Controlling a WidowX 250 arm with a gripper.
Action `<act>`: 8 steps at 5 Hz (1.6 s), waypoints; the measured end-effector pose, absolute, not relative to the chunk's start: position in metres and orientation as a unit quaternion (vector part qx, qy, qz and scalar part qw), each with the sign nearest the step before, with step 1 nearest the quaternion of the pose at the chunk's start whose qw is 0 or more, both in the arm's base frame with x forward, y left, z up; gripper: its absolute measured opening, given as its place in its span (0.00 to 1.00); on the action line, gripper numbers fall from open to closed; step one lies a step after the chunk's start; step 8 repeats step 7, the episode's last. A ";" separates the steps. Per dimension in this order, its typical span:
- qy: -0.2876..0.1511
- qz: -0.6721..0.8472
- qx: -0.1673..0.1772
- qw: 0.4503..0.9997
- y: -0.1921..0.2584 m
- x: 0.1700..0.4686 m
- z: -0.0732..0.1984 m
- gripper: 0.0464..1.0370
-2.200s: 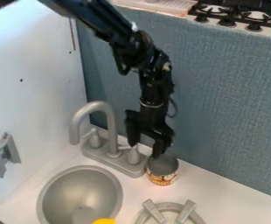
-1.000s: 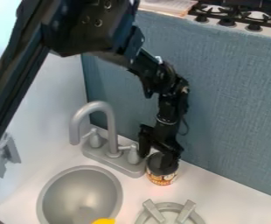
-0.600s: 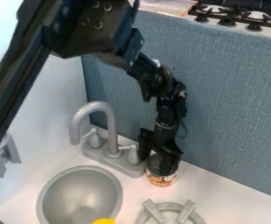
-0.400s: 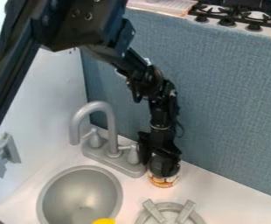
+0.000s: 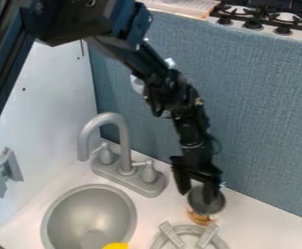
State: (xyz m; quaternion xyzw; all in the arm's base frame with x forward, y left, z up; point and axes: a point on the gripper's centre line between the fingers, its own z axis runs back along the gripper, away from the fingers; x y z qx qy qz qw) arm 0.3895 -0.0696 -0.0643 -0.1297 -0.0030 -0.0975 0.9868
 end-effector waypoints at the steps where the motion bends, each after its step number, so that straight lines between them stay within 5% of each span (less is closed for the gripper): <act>1: 0.007 -0.109 -0.175 0.978 -0.104 0.379 -0.063 0.96; 2: -0.002 -0.112 -0.206 0.972 -0.124 0.383 -0.056 0.96; 4: 0.005 -0.094 -0.202 0.975 -0.123 0.368 -0.058 0.96; 6: 0.008 -0.065 -0.061 0.996 -0.090 0.340 0.008 0.96; 7: 0.015 -0.035 -0.026 0.999 -0.073 0.312 0.039 0.96; 8: 0.015 -0.035 -0.026 0.999 -0.073 0.312 0.039 0.96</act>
